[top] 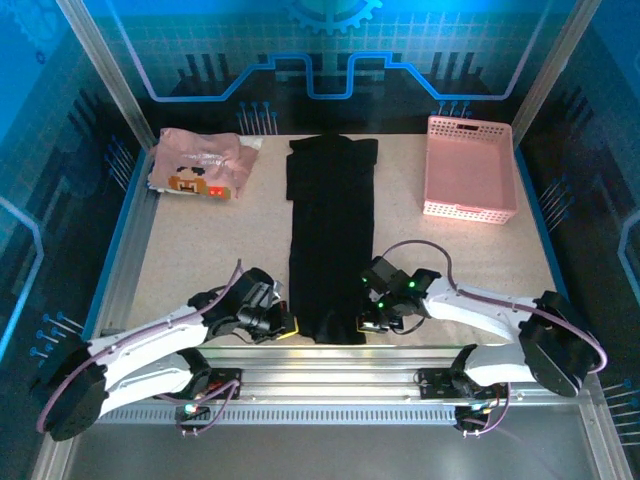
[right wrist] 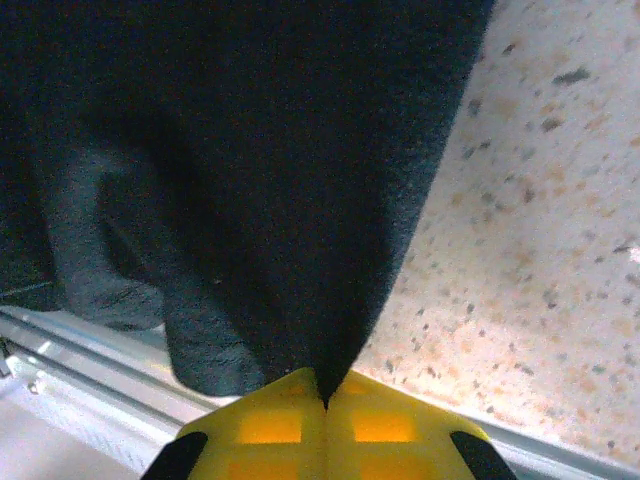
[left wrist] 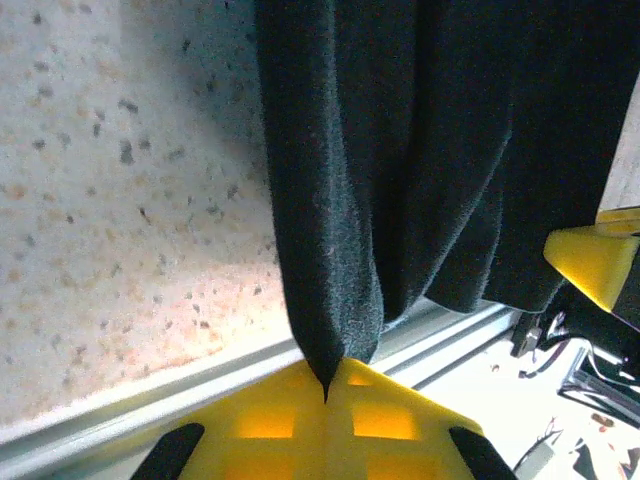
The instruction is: Fold and stack the t-shirts
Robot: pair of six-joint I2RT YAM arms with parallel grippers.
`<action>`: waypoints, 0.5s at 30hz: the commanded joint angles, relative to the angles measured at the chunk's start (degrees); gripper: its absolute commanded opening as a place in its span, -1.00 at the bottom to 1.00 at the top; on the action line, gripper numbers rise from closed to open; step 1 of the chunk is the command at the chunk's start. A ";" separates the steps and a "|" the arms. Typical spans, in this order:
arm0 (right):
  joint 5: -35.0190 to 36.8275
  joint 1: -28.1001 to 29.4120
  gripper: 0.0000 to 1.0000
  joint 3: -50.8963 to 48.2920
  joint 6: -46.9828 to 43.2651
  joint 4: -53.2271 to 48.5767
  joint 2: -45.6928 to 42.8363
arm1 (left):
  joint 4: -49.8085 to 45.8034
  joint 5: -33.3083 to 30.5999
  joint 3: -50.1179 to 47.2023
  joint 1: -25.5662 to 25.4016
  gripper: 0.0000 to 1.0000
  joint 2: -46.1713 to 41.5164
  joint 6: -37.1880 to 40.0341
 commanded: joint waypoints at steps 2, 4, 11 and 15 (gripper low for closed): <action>1.93 3.95 -1.00 -1.37 4.57 -5.89 -4.66 | -9.40 -3.47 0.42 -3.75 -1.00 -7.05 -3.80; 2.61 5.02 -1.00 -1.50 5.98 -7.01 -7.36 | -13.19 -4.95 0.87 -5.09 -1.00 -11.18 -5.41; 4.88 5.57 -1.00 0.11 8.09 -12.69 -14.56 | -20.52 -6.95 3.77 -6.37 -1.00 -19.38 -7.32; 5.01 1.89 -1.00 3.77 5.72 -14.97 -15.39 | -19.86 -6.17 10.66 -3.89 -1.00 -15.19 -4.82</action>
